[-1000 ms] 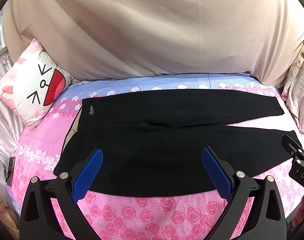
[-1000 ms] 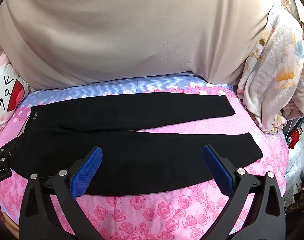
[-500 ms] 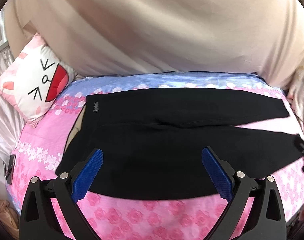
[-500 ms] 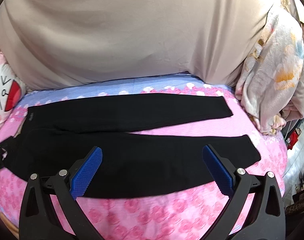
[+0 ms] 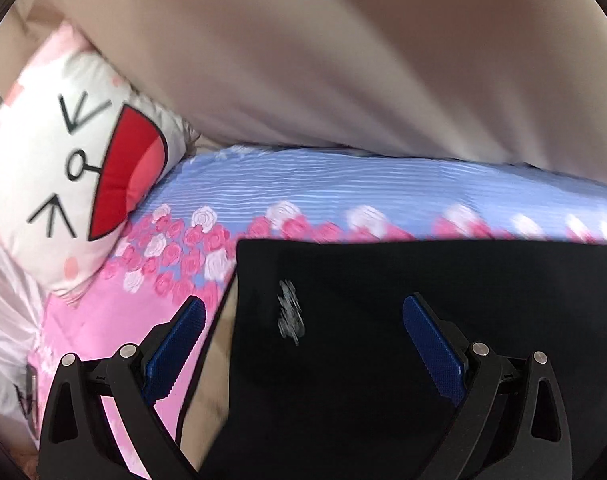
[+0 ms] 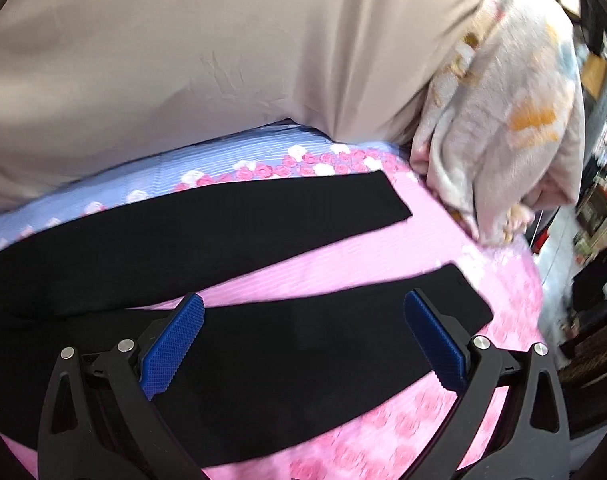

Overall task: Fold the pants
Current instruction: 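Lower both tools onto the pants waistband and close both grippers on it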

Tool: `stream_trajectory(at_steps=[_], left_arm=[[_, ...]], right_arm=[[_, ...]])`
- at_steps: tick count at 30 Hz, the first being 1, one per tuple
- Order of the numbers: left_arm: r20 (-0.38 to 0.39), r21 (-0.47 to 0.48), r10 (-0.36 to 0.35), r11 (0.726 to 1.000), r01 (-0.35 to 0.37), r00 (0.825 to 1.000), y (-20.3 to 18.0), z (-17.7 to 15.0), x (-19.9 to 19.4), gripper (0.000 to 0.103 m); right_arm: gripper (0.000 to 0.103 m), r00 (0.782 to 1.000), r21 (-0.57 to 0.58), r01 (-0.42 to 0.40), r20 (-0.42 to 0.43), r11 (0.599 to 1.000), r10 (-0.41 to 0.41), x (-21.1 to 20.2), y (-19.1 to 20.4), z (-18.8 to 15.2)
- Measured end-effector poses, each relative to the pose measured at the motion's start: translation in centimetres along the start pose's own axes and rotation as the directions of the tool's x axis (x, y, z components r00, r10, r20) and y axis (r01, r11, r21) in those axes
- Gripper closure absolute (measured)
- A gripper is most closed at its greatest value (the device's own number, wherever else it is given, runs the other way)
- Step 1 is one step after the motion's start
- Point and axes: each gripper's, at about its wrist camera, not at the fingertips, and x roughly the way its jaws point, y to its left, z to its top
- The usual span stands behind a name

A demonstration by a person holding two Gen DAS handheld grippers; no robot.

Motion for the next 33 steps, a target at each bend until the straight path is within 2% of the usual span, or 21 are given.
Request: stream_trajectory(at_steps=[3, 6, 11, 13, 16, 17, 19, 20, 23, 25, 28, 32, 33], left_arm=[[-0.027, -0.058, 0.036, 0.998, -0.038, 0.999, 1.5, 1.6, 3.4, 0.006], [-0.036, -0.063, 0.057, 0.996, -0.059, 0.998, 2.2, 2.7, 6.2, 0.006], [-0.103, -0.046, -0.001, 0.999, -0.004, 0.995, 2.0, 3.1, 10.4, 0.007], [-0.114, -0.038, -0.047, 0.998, 0.043, 0.992, 1.7, 3.1, 11.5, 0.022], [-0.099, -0.066, -0.064, 0.996, 0.058, 0.993, 1.8, 3.2, 11.8, 0.03], [-0.095, -0.076, -0.078, 0.995, 0.071, 0.992, 1.9, 3.2, 11.8, 0.034], [-0.087, -0.065, -0.074, 0.996, 0.068, 0.993, 1.7, 3.3, 11.8, 0.039], [-0.084, -0.058, -0.071, 0.996, 0.066, 0.994, 1.3, 3.3, 11.8, 0.042], [-0.076, -0.035, -0.053, 0.998, 0.05, 0.996, 0.5, 3.2, 11.5, 0.049], [-0.079, -0.037, -0.042, 0.999, 0.039, 0.996, 0.3, 3.2, 11.4, 0.049], [-0.087, -0.062, -0.035, 0.998, 0.029, 0.996, 0.3, 3.1, 11.3, 0.046], [-0.102, -0.138, -0.029, 0.99, 0.014, 0.994, 1.4, 3.1, 12.0, 0.027], [-0.109, -0.173, -0.053, 0.984, 0.034, 0.993, 2.0, 3.1, 12.3, 0.026]], right_arm=[[0.005, 1.0, -0.041, -0.003, -0.003, 0.999, 0.003, 2.9, 0.4, 1.3], [0.005, 1.0, -0.053, -0.002, -0.022, 0.999, 0.001, 5.5, 0.6, 2.6], [0.005, 0.999, -0.07, -0.042, -0.01, 0.997, 0.042, 9.1, -0.4, 4.7], [0.005, 0.997, -0.083, -0.075, -0.011, 0.994, 0.074, 10.9, -1.4, 5.6], [0.006, 0.997, -0.084, -0.069, -0.028, 0.994, 0.067, 15.7, -4.8, 7.8], [0.007, 0.997, -0.077, -0.071, -0.036, 0.994, 0.069, 17.2, -6.0, 8.4], [0.034, 0.994, -0.043, -0.073, -0.087, 0.996, 0.069, 21.3, -9.0, 10.0], [0.038, 0.992, -0.017, -0.077, -0.106, 0.997, 0.075, 22.6, -10.2, 10.4], [0.039, 0.981, 0.105, -0.093, -0.159, 0.99, 0.109, 27.6, -14.7, 11.6], [0.038, 0.973, 0.131, -0.102, -0.192, 0.986, 0.126, 30.2, -16.2, 12.0], [0.038, 0.96, 0.117, -0.145, -0.225, 0.982, 0.169, 32.4, -16.0, 12.0], [0.038, 0.957, 0.072, -0.179, -0.22, 0.981, 0.19, 33.1, -14.6, 11.9], [0.043, 0.956, 0.07, -0.188, -0.215, 0.98, 0.199, 33.1, -14.5, 11.9]])
